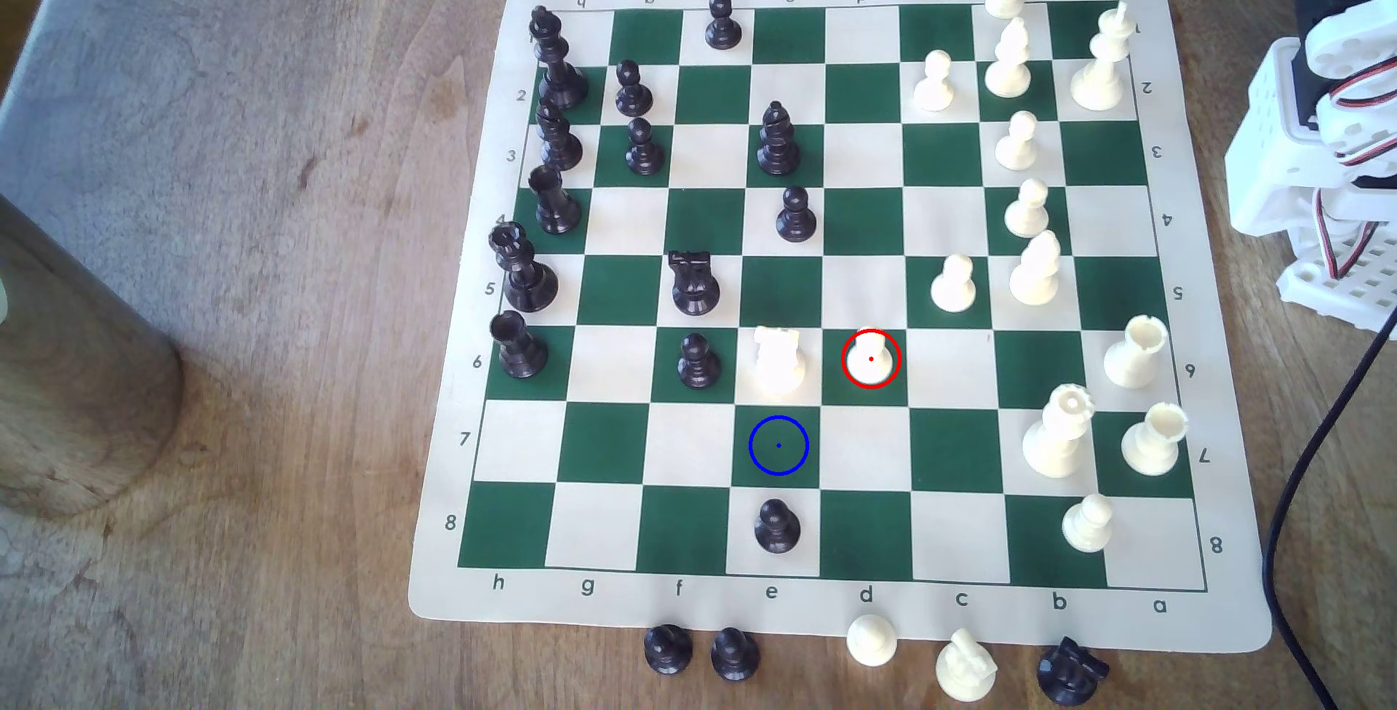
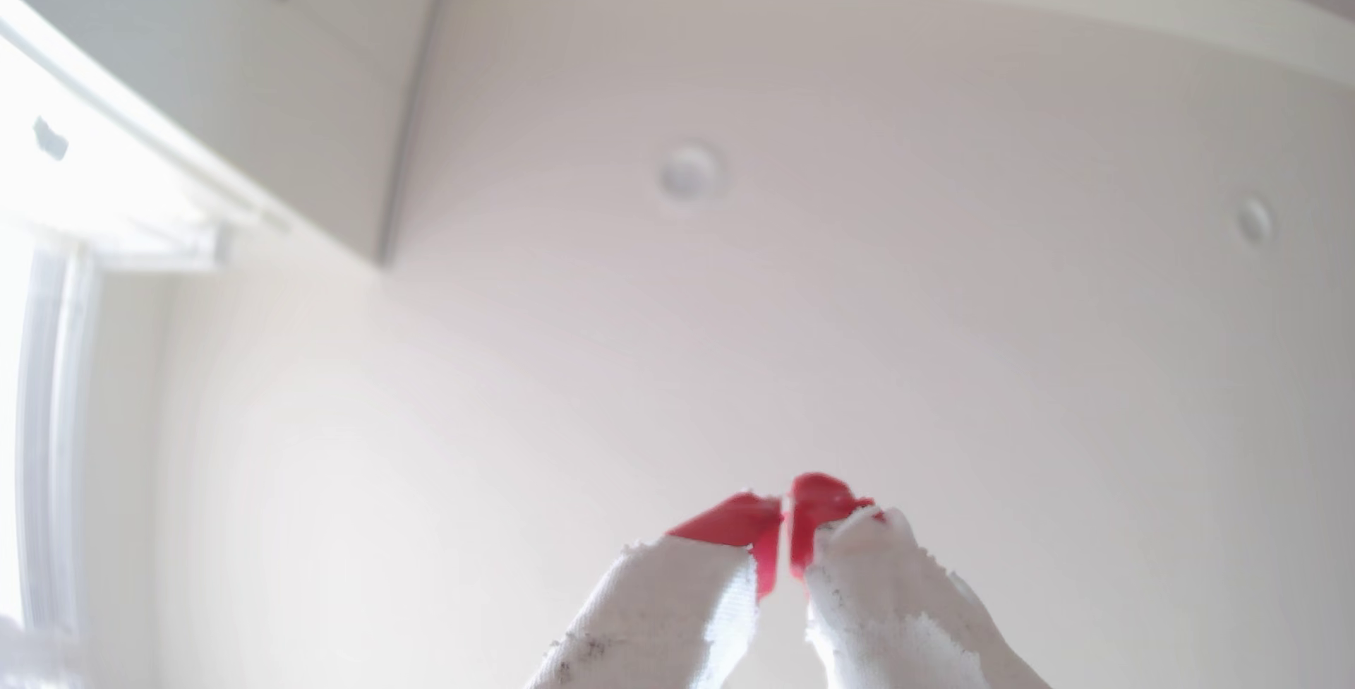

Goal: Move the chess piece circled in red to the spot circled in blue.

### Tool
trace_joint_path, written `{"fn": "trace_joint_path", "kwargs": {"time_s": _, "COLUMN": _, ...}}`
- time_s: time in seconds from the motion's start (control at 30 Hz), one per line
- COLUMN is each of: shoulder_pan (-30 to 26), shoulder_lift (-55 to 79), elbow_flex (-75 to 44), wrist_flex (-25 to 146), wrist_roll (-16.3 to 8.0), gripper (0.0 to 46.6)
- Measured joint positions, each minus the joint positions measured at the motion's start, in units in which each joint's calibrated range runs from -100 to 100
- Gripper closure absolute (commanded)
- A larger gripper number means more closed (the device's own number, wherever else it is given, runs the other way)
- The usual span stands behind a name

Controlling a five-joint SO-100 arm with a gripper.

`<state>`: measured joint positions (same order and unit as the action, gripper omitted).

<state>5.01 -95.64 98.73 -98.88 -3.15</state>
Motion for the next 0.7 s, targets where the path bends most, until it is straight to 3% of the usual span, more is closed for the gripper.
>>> {"fn": "trace_joint_path", "kwargs": {"time_s": 0.3, "shoulder_pan": -3.02, "shoulder_lift": 0.00, "elbow_flex": 0.00, "wrist_flex": 6.93, "wrist_roll": 0.00, "gripper": 46.4}}
{"fn": "trace_joint_path", "kwargs": {"time_s": 0.7, "shoulder_pan": -5.16, "shoulder_lift": 0.08, "elbow_flex": -10.75, "wrist_flex": 58.09, "wrist_roll": -0.20, "gripper": 46.4}}
